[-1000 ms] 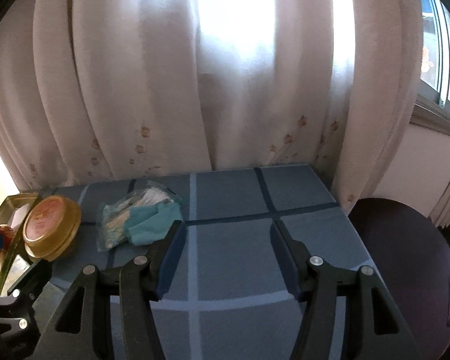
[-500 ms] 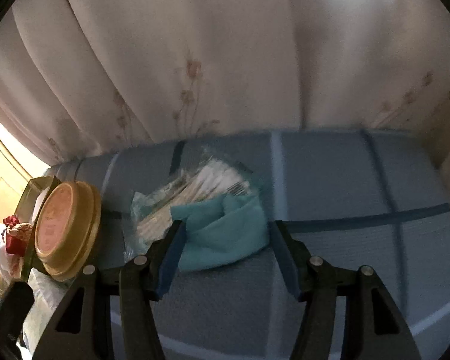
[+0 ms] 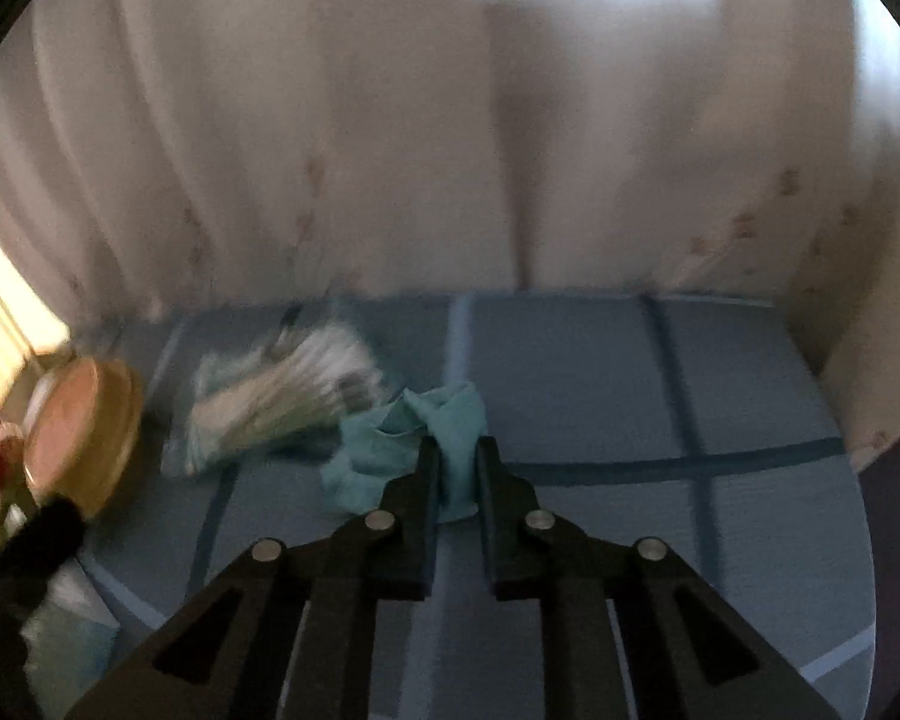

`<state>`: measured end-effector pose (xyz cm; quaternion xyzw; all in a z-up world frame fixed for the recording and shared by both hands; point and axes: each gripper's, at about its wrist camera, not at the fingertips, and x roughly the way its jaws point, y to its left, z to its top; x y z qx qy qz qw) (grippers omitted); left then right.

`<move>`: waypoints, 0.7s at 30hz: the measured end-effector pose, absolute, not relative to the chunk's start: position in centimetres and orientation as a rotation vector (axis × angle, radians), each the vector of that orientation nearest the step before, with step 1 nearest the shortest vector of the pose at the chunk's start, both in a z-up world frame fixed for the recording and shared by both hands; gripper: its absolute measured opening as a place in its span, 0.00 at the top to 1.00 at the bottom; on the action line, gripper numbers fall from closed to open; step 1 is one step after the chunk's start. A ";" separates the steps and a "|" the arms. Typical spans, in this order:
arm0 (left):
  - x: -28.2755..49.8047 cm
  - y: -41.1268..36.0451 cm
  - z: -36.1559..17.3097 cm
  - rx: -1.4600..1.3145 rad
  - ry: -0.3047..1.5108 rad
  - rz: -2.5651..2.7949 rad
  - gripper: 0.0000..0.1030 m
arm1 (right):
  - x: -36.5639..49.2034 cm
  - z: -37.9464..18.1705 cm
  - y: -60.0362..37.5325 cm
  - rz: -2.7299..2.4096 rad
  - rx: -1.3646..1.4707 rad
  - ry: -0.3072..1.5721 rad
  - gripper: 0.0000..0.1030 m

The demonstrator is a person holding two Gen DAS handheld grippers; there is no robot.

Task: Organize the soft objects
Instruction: 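Grasp the teal cloth with the right gripper while the left moves toward the cotton swab bag, then grasp and lift the cotton swab bag with the left gripper while the right holds the teal cloth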

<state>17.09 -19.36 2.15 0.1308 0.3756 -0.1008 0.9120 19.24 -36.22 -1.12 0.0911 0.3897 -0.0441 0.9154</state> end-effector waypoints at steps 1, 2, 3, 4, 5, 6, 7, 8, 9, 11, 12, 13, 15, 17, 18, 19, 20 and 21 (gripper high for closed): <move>17.1 -19.9 2.0 0.279 0.774 -0.213 0.00 | 18.9 -0.7 -37.1 -0.107 0.207 0.771 0.88; 17.2 -20.6 1.9 0.290 0.777 -0.219 0.00 | 18.5 -0.1 -38.0 -0.130 0.222 0.730 0.88; 17.4 -21.1 1.7 0.300 0.781 -0.226 0.00 | 18.1 0.2 -38.5 -0.143 0.229 0.706 0.88; 17.5 -21.8 1.6 0.309 0.788 -0.233 0.00 | 17.9 0.5 -39.0 -0.154 0.236 0.685 0.88; 17.7 -22.4 1.4 0.316 0.794 -0.235 0.00 | 17.7 0.6 -39.4 -0.163 0.240 0.667 0.88; 18.0 -22.9 1.2 0.321 0.799 -0.235 0.00 | 17.5 0.8 -39.7 -0.176 0.238 0.652 0.88; 18.4 -23.5 1.0 0.332 0.812 -0.234 0.00 | 17.4 0.9 -39.9 -0.192 0.232 0.639 0.88; 18.9 -24.0 0.8 0.341 0.824 -0.238 0.00 | 17.2 0.9 -39.8 -0.205 0.231 0.630 0.88; 19.3 -24.5 0.6 0.345 0.838 -0.244 0.00 | 17.1 0.9 -40.1 -0.215 0.240 0.622 0.88; 20.4 -25.5 0.4 0.345 0.875 -0.266 0.01 | 16.9 1.1 -40.8 -0.232 0.276 0.604 0.88; 20.9 -26.1 0.2 0.347 0.888 -0.275 0.02 | 16.9 1.2 -41.2 -0.239 0.284 0.598 0.88; 21.6 -26.9 -0.1 0.358 0.907 -0.292 0.03 | 16.6 1.2 -41.5 -0.251 0.291 0.588 0.88; 22.4 -28.1 -0.7 0.386 0.928 -0.291 0.04 | 16.4 1.4 -41.8 -0.257 0.298 0.578 0.88; 23.6 -29.2 -1.5 0.405 0.951 -0.292 0.08 | 16.4 1.3 -41.8 -0.256 0.301 0.578 0.88; 24.1 -29.5 -1.9 0.407 0.970 -0.284 0.10 | 16.6 1.1 -41.6 -0.256 0.296 0.579 0.88; 24.9 -29.6 -2.3 0.395 0.997 -0.276 0.11 | 16.7 1.0 -41.3 -0.256 0.291 0.579 0.88; 25.4 -29.7 -2.6 0.375 1.020 -0.277 0.11 | 16.7 1.1 -41.4 -0.254 0.288 0.578 0.88; 25.8 -29.7 -2.9 0.359 1.038 -0.276 0.12 | 16.6 1.2 -41.4 -0.250 0.286 0.575 0.88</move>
